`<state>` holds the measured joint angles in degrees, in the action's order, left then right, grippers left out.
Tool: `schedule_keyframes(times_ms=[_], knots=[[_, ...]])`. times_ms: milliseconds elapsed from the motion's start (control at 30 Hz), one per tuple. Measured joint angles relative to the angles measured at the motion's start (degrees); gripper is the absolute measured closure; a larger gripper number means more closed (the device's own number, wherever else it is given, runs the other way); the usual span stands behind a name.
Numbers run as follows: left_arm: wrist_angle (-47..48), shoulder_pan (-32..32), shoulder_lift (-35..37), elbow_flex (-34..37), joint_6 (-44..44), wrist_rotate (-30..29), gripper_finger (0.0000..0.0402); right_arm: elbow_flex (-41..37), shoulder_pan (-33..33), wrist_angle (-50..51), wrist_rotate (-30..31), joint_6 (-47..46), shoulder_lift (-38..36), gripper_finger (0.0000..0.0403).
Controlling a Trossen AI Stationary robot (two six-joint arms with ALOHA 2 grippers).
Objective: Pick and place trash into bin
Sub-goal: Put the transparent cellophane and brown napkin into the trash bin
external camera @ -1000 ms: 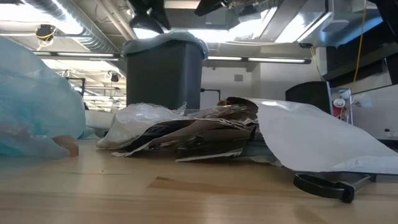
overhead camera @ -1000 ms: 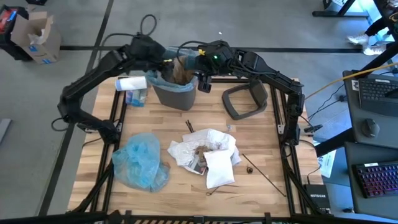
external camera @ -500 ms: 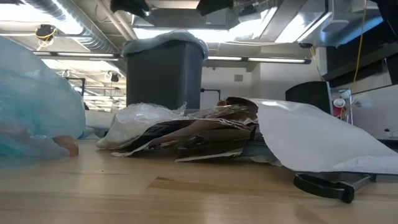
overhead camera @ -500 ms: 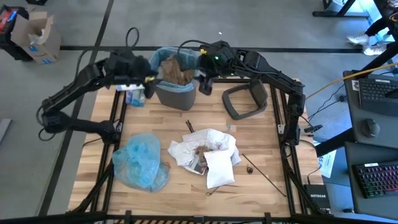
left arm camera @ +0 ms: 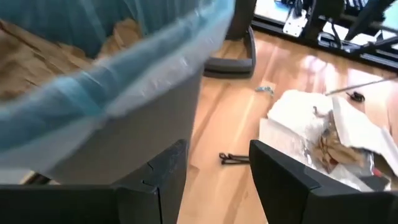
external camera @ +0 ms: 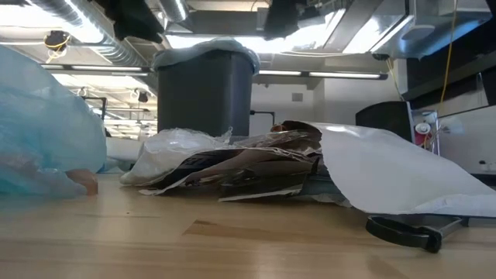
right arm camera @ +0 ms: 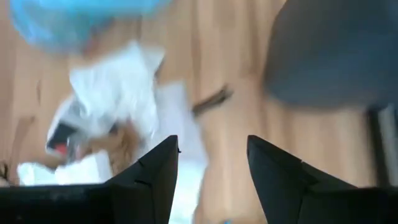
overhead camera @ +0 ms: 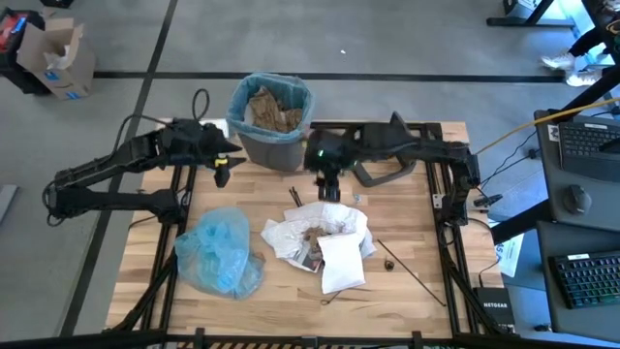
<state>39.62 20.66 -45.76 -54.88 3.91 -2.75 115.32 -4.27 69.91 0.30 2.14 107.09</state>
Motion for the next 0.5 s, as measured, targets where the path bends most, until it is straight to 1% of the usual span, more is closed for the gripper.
schedule_keyframes(times_ms=[133, 267, 367, 433, 500], knots=[[-0.08, -1.06, 0.31, 1.66, 0.17, 0.02, 0.0235, -10.58, 2.08, -1.59, -0.26, -3.67, 0.02, 0.0219], [-0.14, -1.90, 0.29, 1.97, 0.17, 0.00, 0.0235, -20.39, 4.29, -7.37, -4.02, -5.87, -0.07, 0.0219], [-0.29, -1.96, 0.30, 1.97, 0.16, 0.00, 0.0235, -25.02, 5.55, -12.39, -7.78, -8.83, -0.37, 0.0219], [-0.31, -1.96, 0.32, 1.97, 0.17, 0.02, 0.0235, -27.47, 6.65, -19.02, -10.25, -10.31, -0.50, 0.0219], [-0.21, -1.96, 0.33, 1.97, 0.17, 0.00, 0.0235, -29.33, 8.06, -24.67, -10.89, -10.53, -0.50, 0.0219]])
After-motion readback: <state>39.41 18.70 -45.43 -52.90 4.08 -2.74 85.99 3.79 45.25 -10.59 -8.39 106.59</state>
